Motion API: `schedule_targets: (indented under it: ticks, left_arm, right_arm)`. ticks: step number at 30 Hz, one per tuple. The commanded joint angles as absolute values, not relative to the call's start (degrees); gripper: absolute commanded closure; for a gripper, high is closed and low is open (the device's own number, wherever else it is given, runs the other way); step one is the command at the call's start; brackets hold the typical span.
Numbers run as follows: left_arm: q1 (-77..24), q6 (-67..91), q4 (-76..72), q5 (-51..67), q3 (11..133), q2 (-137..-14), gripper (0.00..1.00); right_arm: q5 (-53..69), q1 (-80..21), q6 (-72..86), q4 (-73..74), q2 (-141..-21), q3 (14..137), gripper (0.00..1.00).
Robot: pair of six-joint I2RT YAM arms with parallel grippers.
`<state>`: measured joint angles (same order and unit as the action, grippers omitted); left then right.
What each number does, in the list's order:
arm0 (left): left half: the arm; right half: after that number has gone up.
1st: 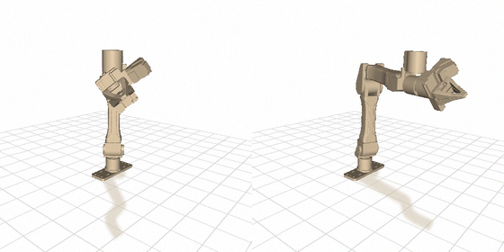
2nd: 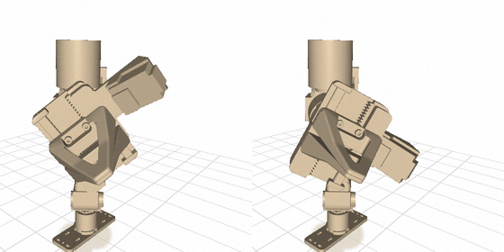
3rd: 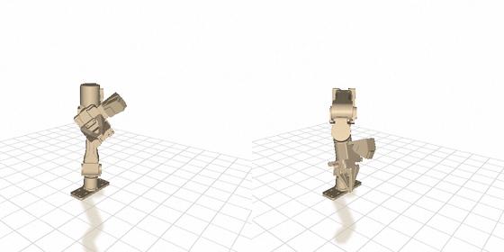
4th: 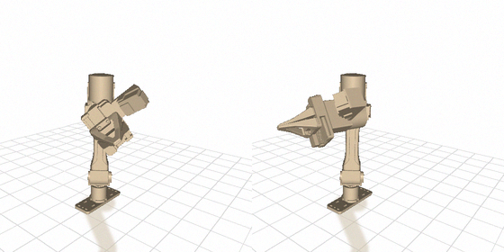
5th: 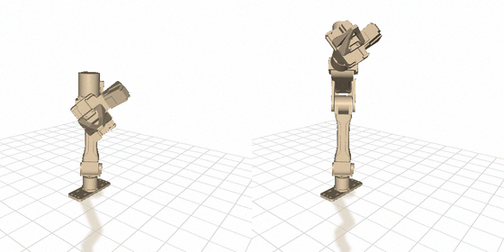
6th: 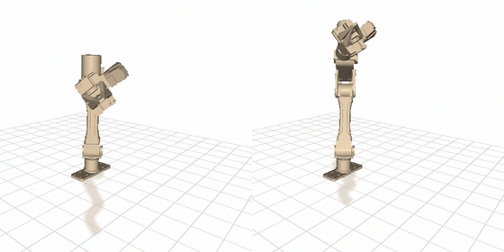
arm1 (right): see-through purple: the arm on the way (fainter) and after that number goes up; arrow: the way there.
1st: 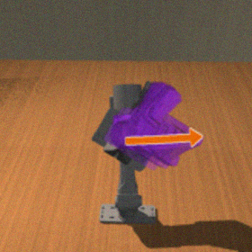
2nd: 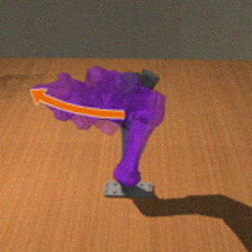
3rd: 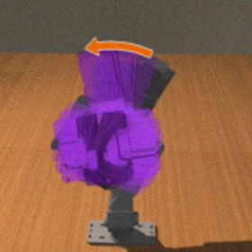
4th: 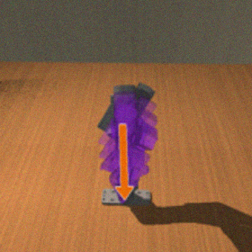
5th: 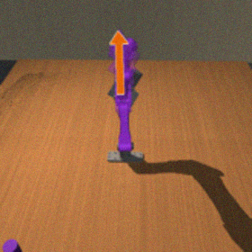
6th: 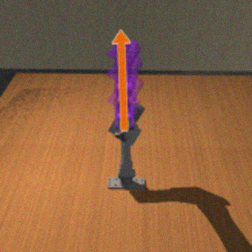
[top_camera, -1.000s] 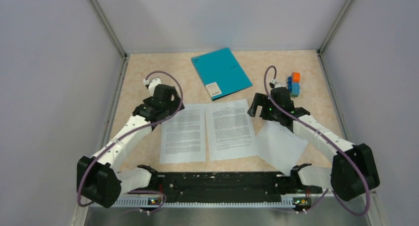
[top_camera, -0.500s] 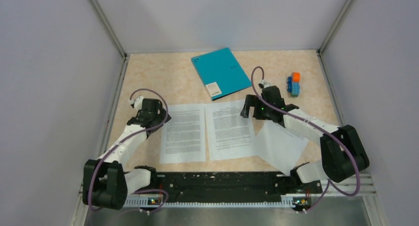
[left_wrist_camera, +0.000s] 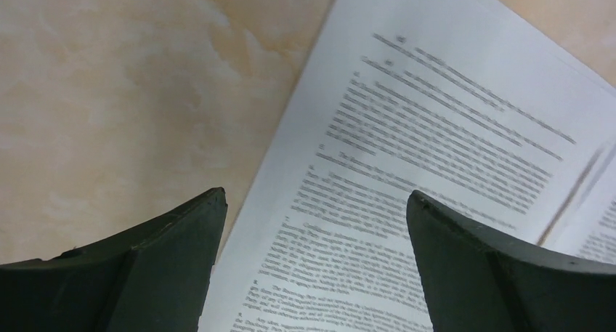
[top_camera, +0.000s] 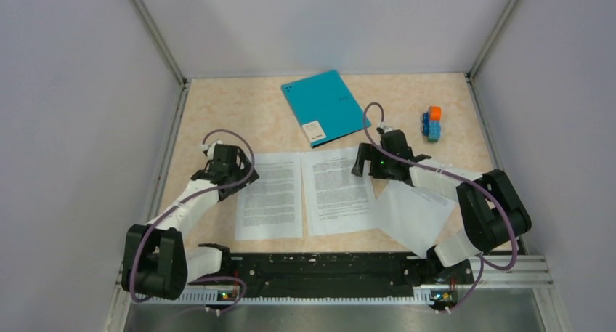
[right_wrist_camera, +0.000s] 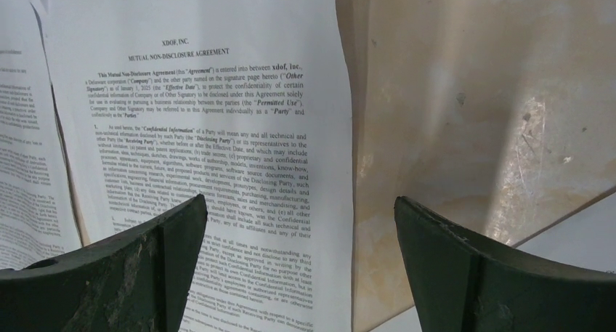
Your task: Put the files into the folder
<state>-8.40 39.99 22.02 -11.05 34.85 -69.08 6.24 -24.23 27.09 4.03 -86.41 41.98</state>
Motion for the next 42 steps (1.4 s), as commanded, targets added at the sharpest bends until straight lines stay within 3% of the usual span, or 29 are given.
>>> schedule_targets:
  ticks: [1,6,15,33,42]
  left_arm:
    - [-12.82,36.83,23.35,-5.62,39.91,-65.68,0.02]
    - [-25.96,42.89,22.88,-4.79,43.14,-68.83,0.02]
    - [-39.41,46.78,15.84,-2.87,48.93,-83.49,0.14]
    - [-42.28,45.13,13.0,2.07,51.87,-93.04,0.26]
    - [-40.19,41.49,21.79,-6.74,49.59,-91.84,0.25]
  right_arm:
    - [6.42,-25.53,28.42,1.19,-87.43,41.14,0.01]
    - [4.16,-27.75,29.83,1.14,-88.77,40.62,0.01]
    - [3.46,-27.91,30.73,1.37,-88.54,39.38,0.01]
    - [4.21,-27.88,30.99,1.23,-87.13,37.28,0.01]
    - [4.47,-27.86,30.78,1.32,-87.24,36.93,0.01]
